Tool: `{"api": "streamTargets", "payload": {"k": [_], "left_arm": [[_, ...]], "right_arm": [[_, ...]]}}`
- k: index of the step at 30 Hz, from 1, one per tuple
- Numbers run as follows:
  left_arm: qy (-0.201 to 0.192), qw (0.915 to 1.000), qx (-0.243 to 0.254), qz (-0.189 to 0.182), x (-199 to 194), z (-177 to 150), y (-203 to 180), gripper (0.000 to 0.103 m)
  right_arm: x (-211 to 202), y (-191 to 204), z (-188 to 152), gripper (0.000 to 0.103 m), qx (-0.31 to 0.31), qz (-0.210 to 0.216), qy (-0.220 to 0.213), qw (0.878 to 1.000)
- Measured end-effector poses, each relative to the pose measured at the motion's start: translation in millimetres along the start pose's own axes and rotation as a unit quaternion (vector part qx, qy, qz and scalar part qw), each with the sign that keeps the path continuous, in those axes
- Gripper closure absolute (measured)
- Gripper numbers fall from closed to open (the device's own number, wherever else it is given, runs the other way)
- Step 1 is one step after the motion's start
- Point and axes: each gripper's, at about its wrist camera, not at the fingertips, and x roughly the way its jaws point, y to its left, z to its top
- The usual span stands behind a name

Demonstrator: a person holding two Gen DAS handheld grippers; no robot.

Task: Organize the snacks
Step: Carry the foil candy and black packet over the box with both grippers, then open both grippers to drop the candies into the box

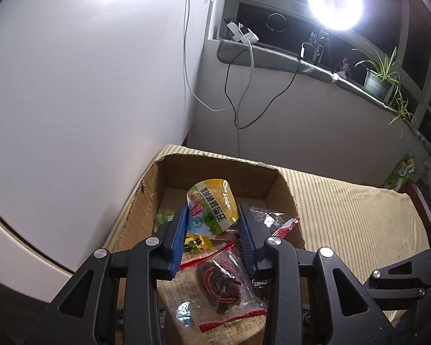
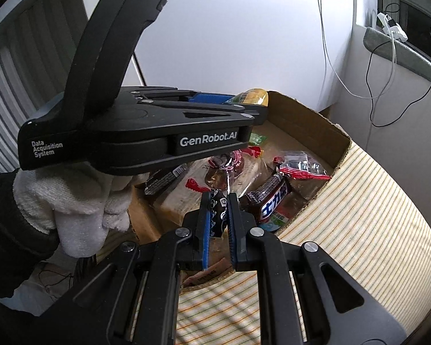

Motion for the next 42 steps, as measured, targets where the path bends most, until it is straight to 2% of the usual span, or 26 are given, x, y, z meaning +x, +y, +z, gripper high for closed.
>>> {"api": "streamTargets", "payload": {"k": [9,11,14,16,18,21,25,29,31,42], "left_arm": [[-0.003,1.0,-0.002,0.005,-1,1,3,0.063],[-0.002,1.0,-0.002,0.008,-2,1,3,0.063],[-0.005,0.9999,-0.002,0.01,-3,2,3,0.051],[-0.008,0.9999,-0.002,0.013,-4,2,3,0.05],[-0.009,0.9999,-0.001,0.012,-4,3,3,0.05],[-0.011,0.9998,-0.003,0.013,-6,3,3,0.04],[-0.01,0.9998,-0.005,0.017,-8,3,3,0.036],[-0.012,0.9997,-0.008,0.019,-11,3,3,0.034],[-0.013,0.9997,-0.009,0.02,-13,3,2,0.031],[-0.025,0.9993,-0.014,0.025,-32,-5,1,0.029]], "right_arm": [[-3,9,1,0.092,-0.013,-0.007,-0.005,1.0],[-3,10,0,0.089,-0.014,-0.011,-0.005,1.0],[-4,11,-1,0.083,-0.014,-0.012,-0.005,1.0],[-5,11,-2,0.068,-0.015,-0.016,-0.006,1.0],[-7,12,-3,0.058,-0.019,-0.022,-0.01,1.0],[-11,15,-7,0.051,-0.027,-0.023,-0.012,0.999],[-16,18,-9,0.031,-0.033,-0.031,-0.02,0.999],[-21,21,-10,0.026,-0.036,-0.038,-0.024,0.998],[-23,23,-11,0.02,-0.039,-0.044,-0.026,0.998],[-45,27,-20,0.016,-0.027,-0.071,-0.047,0.996]]}}
